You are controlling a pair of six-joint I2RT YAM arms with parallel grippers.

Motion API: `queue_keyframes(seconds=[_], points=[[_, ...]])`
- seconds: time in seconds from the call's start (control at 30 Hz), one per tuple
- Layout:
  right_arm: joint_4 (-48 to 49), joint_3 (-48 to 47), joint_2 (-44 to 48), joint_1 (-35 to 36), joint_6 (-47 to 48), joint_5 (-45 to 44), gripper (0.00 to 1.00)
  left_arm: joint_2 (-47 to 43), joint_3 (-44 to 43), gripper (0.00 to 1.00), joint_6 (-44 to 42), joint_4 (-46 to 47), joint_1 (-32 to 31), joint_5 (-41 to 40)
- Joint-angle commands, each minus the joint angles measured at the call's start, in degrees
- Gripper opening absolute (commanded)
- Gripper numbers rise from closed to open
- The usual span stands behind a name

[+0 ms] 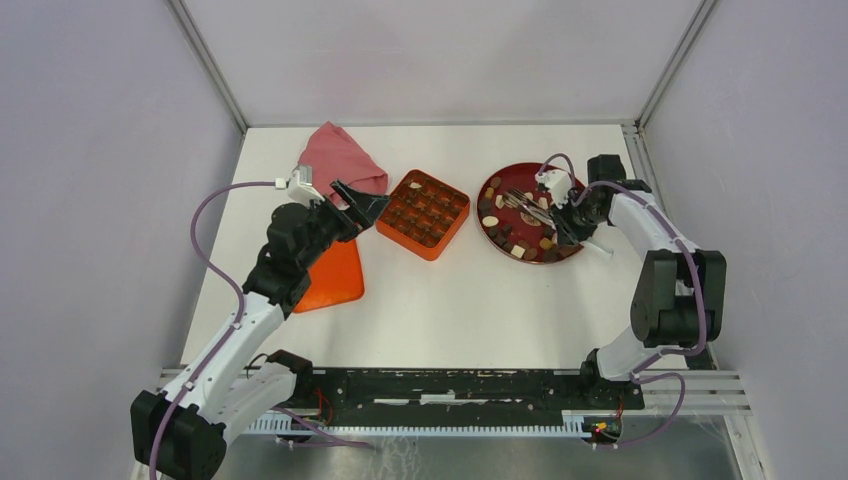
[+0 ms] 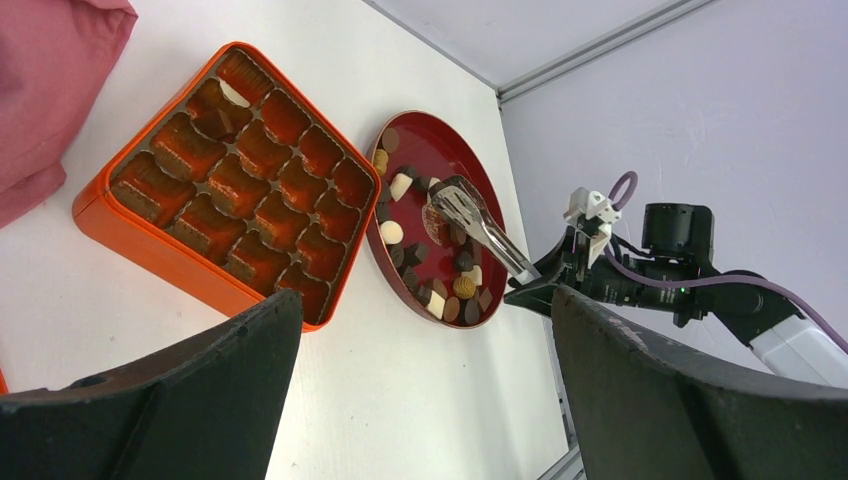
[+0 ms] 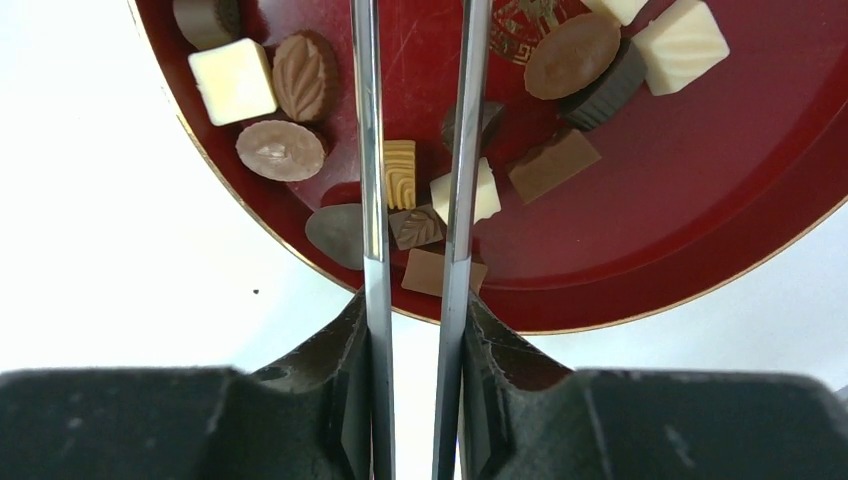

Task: Pack the chocolate
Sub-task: Pick up the fake chocolate from the plate, then place the fake chocolate in the packing box.

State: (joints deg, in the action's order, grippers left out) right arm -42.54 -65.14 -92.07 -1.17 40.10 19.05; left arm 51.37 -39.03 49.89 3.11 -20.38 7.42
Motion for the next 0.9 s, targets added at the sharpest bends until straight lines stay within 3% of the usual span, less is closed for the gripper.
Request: queue_keyframes(seconds=[0.0, 0.23, 0.4, 0.87], points=[[0.0, -2.6, 2.8, -0.1, -0.9, 4.5, 0.00, -0.4, -1.2, 0.98, 1.4, 1.0, -0.2, -1.0], [1.3, -5.7, 3.2, 0.8, -1.8, 11.7, 0.00, -0.8, -1.5, 0.98, 1.0, 0.3, -0.2, -1.4], [5.3, -6.3, 3.2, 5.4, -4.6, 15.5, 0.00, -1.4, -1.4, 0.98, 1.0, -0.2, -0.2, -1.8], [9.4, -13.9, -5.6, 20.4, -7.6, 13.3, 0.00, -3.8, -1.7, 0.98, 0.7, -2.8, -0.2, -3.3]])
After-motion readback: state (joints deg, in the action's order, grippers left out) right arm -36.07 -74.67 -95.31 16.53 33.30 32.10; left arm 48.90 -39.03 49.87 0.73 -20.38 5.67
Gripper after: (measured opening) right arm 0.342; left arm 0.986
